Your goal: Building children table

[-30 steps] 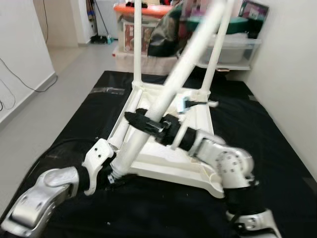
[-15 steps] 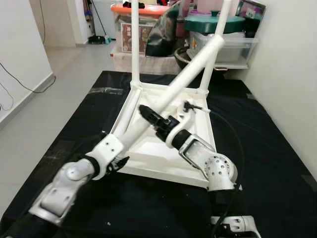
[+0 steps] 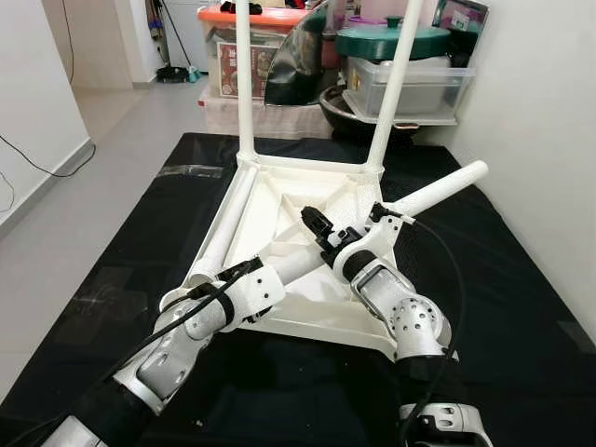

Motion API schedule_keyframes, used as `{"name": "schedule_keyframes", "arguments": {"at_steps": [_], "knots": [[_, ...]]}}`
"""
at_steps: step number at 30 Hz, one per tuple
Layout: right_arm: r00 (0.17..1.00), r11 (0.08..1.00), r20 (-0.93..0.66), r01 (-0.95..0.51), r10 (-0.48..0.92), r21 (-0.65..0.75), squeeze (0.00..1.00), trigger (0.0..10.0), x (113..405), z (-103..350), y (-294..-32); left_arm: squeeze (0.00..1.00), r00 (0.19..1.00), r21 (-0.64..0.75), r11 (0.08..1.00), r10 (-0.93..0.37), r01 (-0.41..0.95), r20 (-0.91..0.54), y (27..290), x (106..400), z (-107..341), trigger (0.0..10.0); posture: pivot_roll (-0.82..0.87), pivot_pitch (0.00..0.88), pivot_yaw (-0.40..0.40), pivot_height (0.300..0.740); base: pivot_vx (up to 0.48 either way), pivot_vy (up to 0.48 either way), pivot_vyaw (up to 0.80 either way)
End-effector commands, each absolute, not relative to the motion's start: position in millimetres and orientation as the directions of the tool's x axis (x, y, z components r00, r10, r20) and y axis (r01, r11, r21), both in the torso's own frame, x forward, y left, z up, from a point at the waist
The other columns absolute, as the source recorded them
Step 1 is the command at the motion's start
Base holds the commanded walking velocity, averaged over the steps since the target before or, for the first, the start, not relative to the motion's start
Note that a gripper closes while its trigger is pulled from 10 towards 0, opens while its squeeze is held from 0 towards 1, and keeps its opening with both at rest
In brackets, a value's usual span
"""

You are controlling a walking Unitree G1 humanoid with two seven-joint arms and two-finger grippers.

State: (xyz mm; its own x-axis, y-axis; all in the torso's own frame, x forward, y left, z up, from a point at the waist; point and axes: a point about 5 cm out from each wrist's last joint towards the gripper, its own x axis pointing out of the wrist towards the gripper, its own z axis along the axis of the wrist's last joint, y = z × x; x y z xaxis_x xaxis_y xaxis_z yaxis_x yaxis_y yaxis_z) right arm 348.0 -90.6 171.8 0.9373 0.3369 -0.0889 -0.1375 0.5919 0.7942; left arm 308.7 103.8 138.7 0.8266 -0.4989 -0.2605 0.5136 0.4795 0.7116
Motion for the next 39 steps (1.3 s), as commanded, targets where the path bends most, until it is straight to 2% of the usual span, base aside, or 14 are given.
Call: {"name": "schedule_keyframes", "arguments": {"at_steps": [1,17,18,32,34,37,38,39], "knots": [[0.925,0.473,-0.039,-0.157,0.379,0.867,0.0,0.0,346,187,-57,0.0,0.813,0.733,0.435,-0.513,0.523,-0.275,98,306,133,10.0,0.07,0.0,-0.078,0.74,0.0,0.0,0.0],[0.933,0.418,-0.013,-0.149,0.36,0.896,0.0,0.0,346,195,-56,0.0,0.814,0.74,0.426,-0.51,0.521,-0.279,98,308,129,10.0,0.07,0.0,-0.078,0.74,0.0,0.0,0.0],[0.933,0.417,-0.011,-0.15,0.359,0.896,0.0,0.0,346,196,-56,1.0,0.816,0.745,0.424,-0.508,0.515,-0.275,99,309,129,10.0,0.07,0.0,-0.078,0.74,0.0,0.0,0.0],[0.947,0.464,0.022,-0.177,0.321,0.868,0.0,0.0,353,206,-68,1.0,0.832,0.774,0.432,-0.514,0.463,-0.211,102,307,149,10.0,0.08,0.0,-0.082,0.74,0.0,0.0,0.0],[0.963,0.483,0.035,-0.165,0.267,0.86,0.0,0.0,361,213,-81,1.0,0.795,0.736,0.463,-0.584,0.494,-0.166,93,299,161,10.0,0.09,0.0,-0.083,0.74,0.0,0.0,0.0],[0.97,0.49,0.039,-0.155,0.239,0.858,0.0,0.0,364,216,-87,1.0,0.771,0.71,0.476,-0.62,0.519,-0.148,88,294,165,10.0,0.09,0.0,-0.083,0.74,0.0,0.0,0.0],[0.979,0.492,0.041,-0.136,0.198,0.86,0.0,0.0,369,219,-96,0.0,0.742,0.669,0.496,-0.658,0.553,-0.126,83,288,167,10.0,0.09,0.0,-0.086,0.74,0.0,0.0,0.0],[0.988,0.48,0.044,-0.11,0.146,0.87,0.0,0.0,374,224,-104,0.0,0.725,0.636,0.516,-0.681,0.573,-0.101,80,284,170,10.0,0.09,0.0,-0.086,0.74,0.0,0.0,0.0]]}}
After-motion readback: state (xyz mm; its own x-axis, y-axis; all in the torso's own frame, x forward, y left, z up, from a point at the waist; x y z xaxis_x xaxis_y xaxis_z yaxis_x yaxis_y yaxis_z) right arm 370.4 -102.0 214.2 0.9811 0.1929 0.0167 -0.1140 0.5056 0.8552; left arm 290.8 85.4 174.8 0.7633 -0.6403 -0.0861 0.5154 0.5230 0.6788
